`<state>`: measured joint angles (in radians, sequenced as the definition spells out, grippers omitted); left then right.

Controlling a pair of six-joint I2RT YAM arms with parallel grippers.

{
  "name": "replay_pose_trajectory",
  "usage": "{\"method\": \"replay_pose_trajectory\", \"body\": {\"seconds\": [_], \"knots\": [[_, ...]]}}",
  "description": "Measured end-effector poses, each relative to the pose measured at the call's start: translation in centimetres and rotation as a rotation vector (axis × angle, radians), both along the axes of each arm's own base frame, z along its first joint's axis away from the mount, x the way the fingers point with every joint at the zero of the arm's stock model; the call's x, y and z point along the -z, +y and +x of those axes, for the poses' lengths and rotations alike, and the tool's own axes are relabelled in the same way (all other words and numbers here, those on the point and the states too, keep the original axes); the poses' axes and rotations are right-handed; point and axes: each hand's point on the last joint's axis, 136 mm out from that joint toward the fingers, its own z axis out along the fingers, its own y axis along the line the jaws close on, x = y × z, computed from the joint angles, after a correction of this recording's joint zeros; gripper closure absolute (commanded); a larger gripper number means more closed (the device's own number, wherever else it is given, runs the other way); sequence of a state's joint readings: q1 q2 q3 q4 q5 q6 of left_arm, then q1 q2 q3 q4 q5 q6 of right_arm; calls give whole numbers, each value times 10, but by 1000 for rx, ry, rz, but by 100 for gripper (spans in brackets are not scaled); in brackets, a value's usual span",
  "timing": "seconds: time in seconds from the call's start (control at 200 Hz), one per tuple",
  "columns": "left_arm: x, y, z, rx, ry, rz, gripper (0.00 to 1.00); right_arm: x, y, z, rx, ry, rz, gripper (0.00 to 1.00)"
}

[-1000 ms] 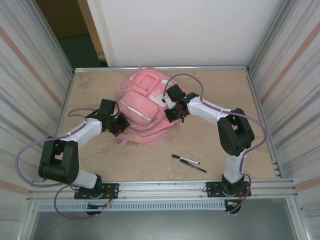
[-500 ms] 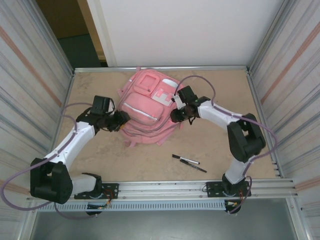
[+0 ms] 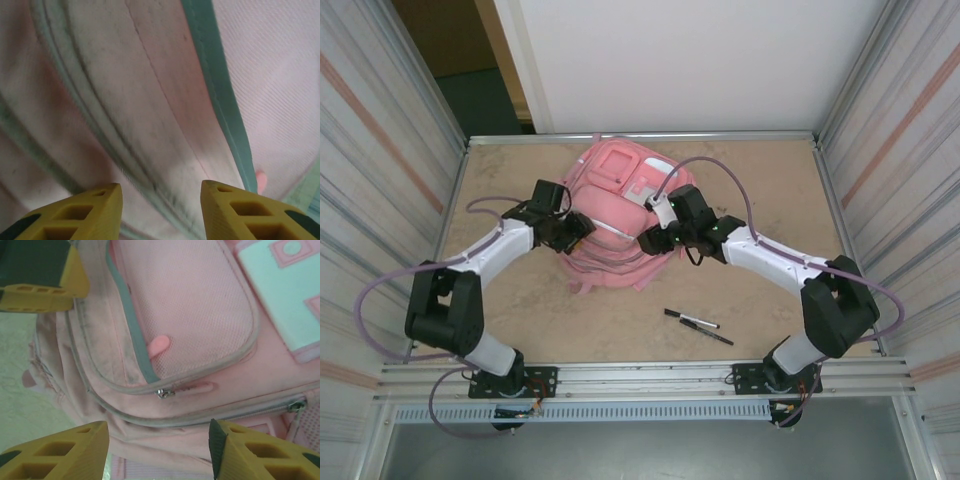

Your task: Pack the student bag

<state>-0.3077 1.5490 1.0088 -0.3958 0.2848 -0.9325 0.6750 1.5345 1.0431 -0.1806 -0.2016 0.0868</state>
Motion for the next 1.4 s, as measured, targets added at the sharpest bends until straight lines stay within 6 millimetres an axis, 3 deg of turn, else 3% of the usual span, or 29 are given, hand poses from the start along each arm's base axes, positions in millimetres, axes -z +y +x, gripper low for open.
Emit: {"method": "replay_pose_trajectory", "body": {"seconds": [0.085,0.13,0.21,0.326,0.411,0.516,0.782,0.952,1.072,1.117,1.398], "knots": [[7,-2,8,-13,15,-1,92,7,2,-1,-8,16,-5,46],[9,-2,11,-16,19,-2,100,12,3,-1,-19,27,-10,45],[9,-2,14,-27,23,-13,100,22,6,-2,-63,64,-9,31],[-1,-3,14,-28,7,-34,100,31,8,11,-114,141,13,22],[-17,-5,12,-20,-24,-57,100,33,3,22,-126,144,38,21],[-30,-9,6,-1,-36,-95,100,32,3,23,-165,121,34,22],[-36,-14,2,8,-7,-168,100,37,16,20,-276,75,-20,25],[-39,-13,2,5,2,-198,100,45,22,11,-319,80,-45,39],[-39,-12,3,4,4,-208,100,48,21,9,-319,82,-51,63],[-40,-12,3,5,6,-212,100,49,21,8,-323,86,-53,65],[-39,-13,2,8,9,-217,100,51,28,-12,-330,137,-88,100]]}}
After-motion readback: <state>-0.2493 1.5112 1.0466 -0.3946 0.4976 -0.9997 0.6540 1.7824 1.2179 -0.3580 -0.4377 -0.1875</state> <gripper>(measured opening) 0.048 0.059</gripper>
